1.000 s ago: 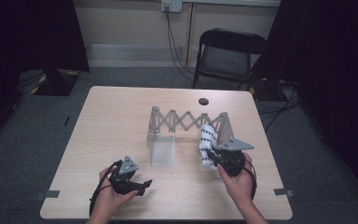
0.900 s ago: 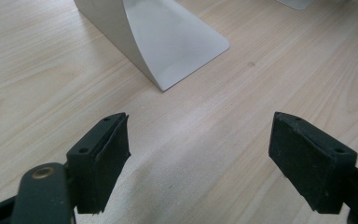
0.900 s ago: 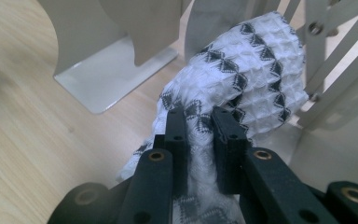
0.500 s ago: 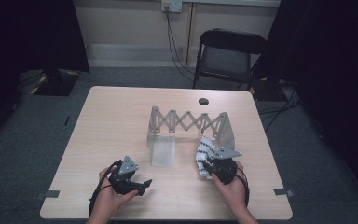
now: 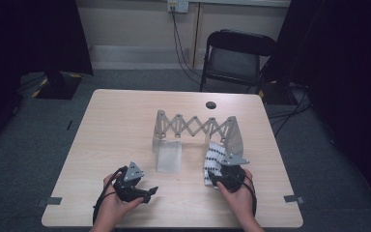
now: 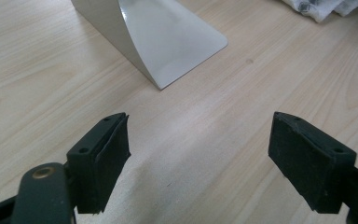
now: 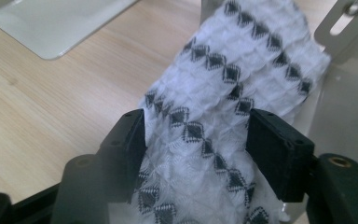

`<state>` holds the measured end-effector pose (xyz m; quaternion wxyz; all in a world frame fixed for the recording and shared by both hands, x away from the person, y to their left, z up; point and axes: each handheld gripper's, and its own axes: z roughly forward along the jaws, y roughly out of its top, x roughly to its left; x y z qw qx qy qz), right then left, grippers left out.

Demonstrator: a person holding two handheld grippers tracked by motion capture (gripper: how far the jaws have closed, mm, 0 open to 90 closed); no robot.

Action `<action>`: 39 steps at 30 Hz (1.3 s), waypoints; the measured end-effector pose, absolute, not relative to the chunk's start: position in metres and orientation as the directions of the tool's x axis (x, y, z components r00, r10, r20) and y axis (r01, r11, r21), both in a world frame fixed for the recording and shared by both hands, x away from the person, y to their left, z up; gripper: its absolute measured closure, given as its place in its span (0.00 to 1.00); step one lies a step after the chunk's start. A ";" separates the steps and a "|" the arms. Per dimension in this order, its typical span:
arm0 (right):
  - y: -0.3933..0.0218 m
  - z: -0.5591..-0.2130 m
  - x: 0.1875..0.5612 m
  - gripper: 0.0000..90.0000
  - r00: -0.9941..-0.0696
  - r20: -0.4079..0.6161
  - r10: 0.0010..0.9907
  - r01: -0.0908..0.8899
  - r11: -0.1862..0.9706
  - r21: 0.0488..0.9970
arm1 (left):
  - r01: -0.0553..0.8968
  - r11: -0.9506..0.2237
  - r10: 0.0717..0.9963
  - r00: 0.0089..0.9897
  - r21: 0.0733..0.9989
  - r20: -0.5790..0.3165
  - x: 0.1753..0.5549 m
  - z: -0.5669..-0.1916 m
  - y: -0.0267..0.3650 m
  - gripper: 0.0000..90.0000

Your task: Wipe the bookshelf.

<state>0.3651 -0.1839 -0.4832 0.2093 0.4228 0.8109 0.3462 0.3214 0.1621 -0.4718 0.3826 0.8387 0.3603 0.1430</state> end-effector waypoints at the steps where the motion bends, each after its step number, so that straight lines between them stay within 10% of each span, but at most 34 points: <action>1: -0.184 -0.485 0.366 0.39 -0.553 -0.048 0.832 0.545 0.405 0.734 | 0.495 -0.447 0.714 0.699 0.745 -0.036 0.321 -0.472 0.162 0.23; 13: -0.183 -0.485 0.371 0.73 -0.536 -0.125 0.835 0.543 0.454 0.706 | 0.494 -0.454 0.712 0.702 0.742 -0.032 0.321 -0.472 0.162 0.23; 39: -0.191 -0.449 0.371 0.83 -0.565 -0.117 0.817 0.474 0.437 0.764 | 0.494 -0.453 0.712 0.701 0.742 -0.033 0.322 -0.472 0.162 0.23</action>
